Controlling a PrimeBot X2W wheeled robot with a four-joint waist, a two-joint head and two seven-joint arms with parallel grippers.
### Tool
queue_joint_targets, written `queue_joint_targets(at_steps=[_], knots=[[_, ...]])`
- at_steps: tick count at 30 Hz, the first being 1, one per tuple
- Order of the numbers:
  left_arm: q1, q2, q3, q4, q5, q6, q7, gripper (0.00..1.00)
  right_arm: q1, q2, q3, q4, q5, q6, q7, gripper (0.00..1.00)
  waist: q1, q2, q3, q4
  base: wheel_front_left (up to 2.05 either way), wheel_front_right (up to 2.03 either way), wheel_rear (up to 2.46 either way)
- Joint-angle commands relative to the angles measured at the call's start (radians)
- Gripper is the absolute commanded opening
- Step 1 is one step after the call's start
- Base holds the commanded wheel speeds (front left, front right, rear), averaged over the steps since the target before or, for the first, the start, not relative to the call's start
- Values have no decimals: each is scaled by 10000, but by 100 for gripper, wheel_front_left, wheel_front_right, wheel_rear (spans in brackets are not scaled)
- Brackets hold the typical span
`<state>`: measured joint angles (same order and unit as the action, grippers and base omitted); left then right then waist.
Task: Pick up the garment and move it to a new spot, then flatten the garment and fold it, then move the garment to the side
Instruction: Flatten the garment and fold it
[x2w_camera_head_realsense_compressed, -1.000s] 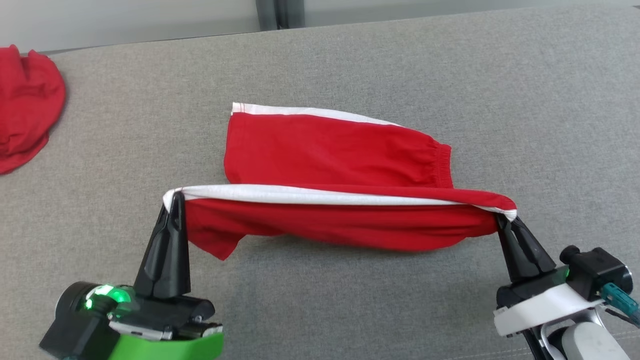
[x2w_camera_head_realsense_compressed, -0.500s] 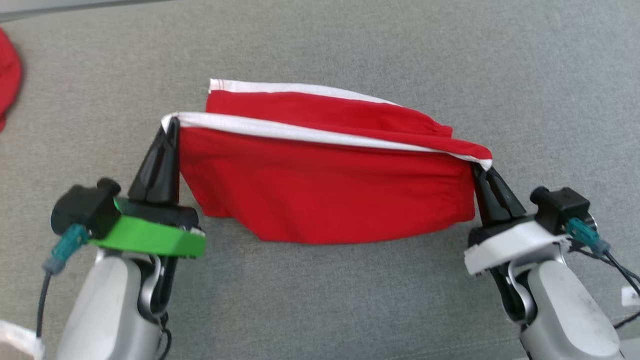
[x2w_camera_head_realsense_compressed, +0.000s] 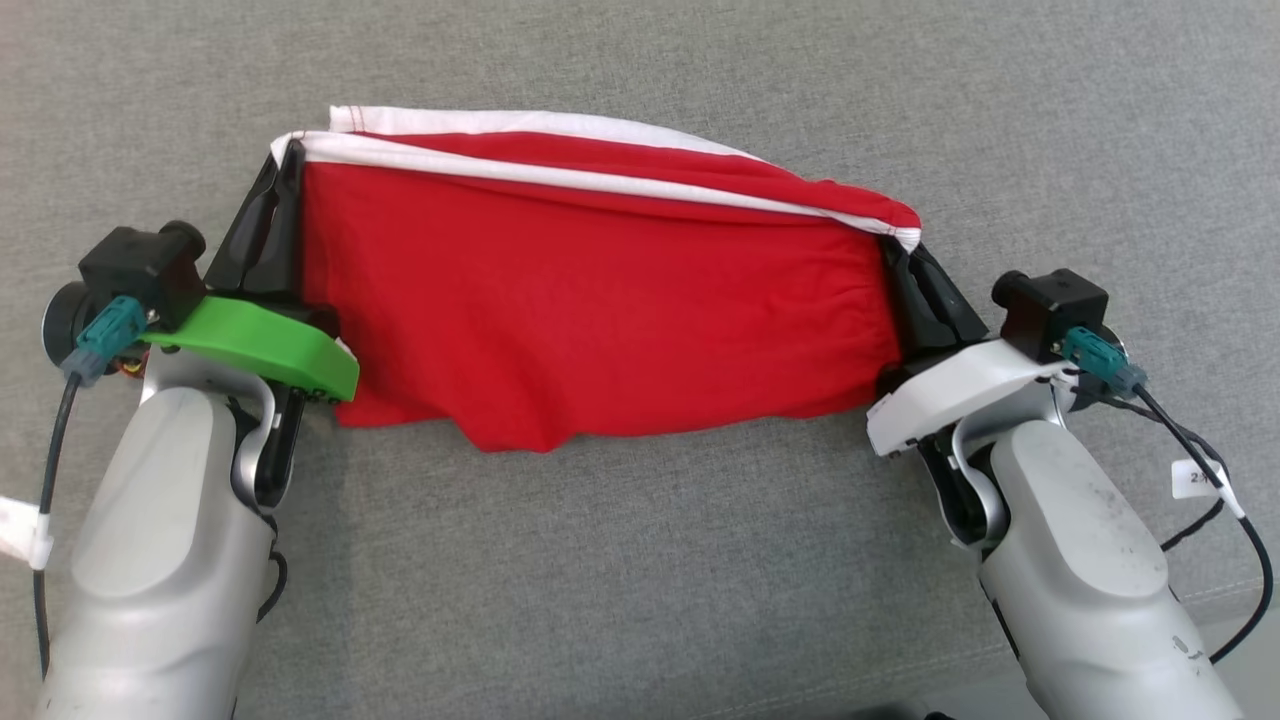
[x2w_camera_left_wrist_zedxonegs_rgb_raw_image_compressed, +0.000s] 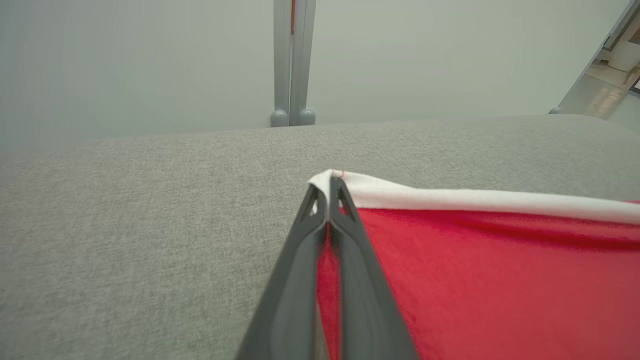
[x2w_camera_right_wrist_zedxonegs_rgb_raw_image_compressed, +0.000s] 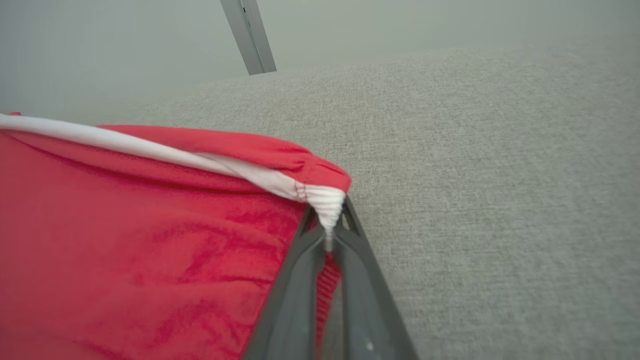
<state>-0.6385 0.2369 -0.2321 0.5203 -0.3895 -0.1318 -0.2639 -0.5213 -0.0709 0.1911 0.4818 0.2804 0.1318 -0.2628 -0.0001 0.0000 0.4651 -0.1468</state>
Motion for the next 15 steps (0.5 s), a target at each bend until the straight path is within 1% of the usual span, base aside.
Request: queue_joint_targets(at_steps=[1, 3, 4, 5, 6, 7, 8, 9, 10, 15], knots=[[-273, 77, -49, 226, 30, 34, -6, 0, -193, 28, -6, 176, -57, -21, -30, 0, 1, 0, 116, -95, 0, 0, 0], [-458, 44, -90, 522, 51, 34, -7, 0, -342, 70, -26, 358, -114, -21, -30, 0, 1, 0, 121, -95, 0, 0, 0], [-564, 49, -104, 653, 119, 34, -7, 0, -420, 94, -29, 439, -137, -21, -30, 2, 1, 0, 114, -96, 0, 0, 0], [-624, 37, -108, 753, 143, 34, -7, 0, -464, 107, -33, 488, -143, -21, -30, 9, 1, 0, 103, -99, 0, 0, 0], [-679, 27, -108, 861, 181, 34, -7, 0, -493, 123, -43, 534, -155, -21, -30, 18, 1, 0, 85, -103, 0, 0, 0], [-711, 25, -123, 932, 219, 34, -6, 0, -508, 132, -64, 540, -168, -21, -30, 31, 1, 0, 65, -108, 0, 0, 0], [-757, 12, -141, 981, 251, 34, -7, 18, -509, 144, -74, 531, -175, -21, -30, 44, 1, 0, 35, -110, 0, 0, 0], [-859, -4, -115, 1019, 316, 34, -7, 78, -456, 163, -69, 466, -161, -21, -30, 100, 1, 0, -19, -118, 0, 0, 0], [-867, -17, -148, 1066, 327, 34, -7, 100, -422, 171, -56, 430, -153, -21, -30, 100, 1, 0, -45, -125, 0, 0, 0], [-1093, 18, -420, 1264, 260, 33, -7, 100, -208, 198, -54, 156, -83, -19, -30, 100, 1, 0, -159, -189, 0, 0, 0]])
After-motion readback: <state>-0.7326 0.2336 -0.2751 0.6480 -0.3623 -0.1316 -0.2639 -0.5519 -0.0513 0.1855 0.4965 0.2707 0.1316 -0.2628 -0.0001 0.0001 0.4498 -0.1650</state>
